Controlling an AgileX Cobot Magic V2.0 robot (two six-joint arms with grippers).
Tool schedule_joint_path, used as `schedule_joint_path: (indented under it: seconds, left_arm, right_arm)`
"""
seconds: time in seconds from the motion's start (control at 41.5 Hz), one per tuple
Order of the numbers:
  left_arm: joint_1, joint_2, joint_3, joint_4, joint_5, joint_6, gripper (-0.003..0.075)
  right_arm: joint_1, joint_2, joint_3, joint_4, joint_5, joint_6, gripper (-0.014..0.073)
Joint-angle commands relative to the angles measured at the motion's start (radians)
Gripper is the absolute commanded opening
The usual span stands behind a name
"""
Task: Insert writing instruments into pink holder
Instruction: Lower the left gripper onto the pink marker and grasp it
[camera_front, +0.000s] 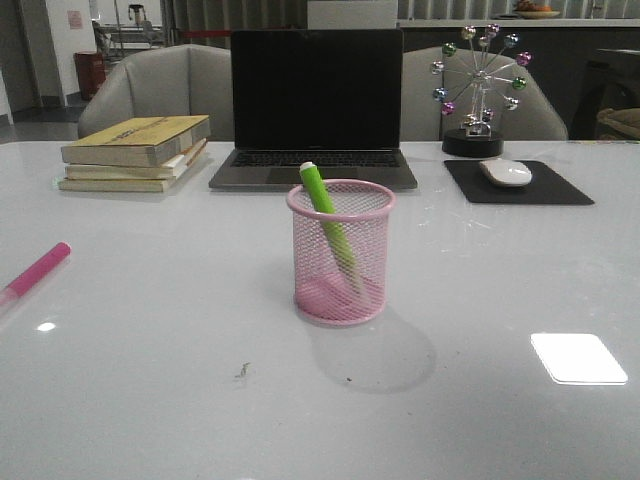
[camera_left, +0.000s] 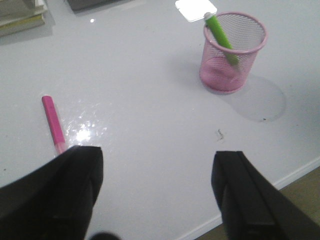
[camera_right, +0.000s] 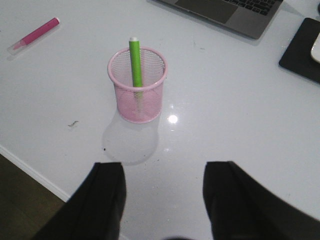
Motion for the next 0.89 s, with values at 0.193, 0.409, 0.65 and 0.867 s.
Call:
schedule_joint_path:
  seconds: [0.193, 0.409, 0.65, 0.867]
  left_arm:
    - [0.189, 0.250, -0.100, -0.009, -0.020, -0.030, 0.0517]
    - [0.315, 0.497, -0.218, -0.018, -0.010, -0.030, 0.0517]
    - [0.359, 0.762, -0.388, -0.018, -0.007, -0.030, 0.0517]
    - [0.360, 0.974, -0.561, -0.018, 0.011, -0.030, 0.0517]
  right_arm:
    - [-0.007, -0.002, -0.027, -0.009, -0.062, -0.010, 0.0467]
    - [-0.007, -0.002, -0.027, -0.009, -0.062, -0.010, 0.0467]
    - [-0.007, -0.002, -0.027, -0.009, -0.062, -0.010, 0.0467]
    - [-0.007, -0.002, -0.027, -0.009, -0.062, -0.010, 0.0467]
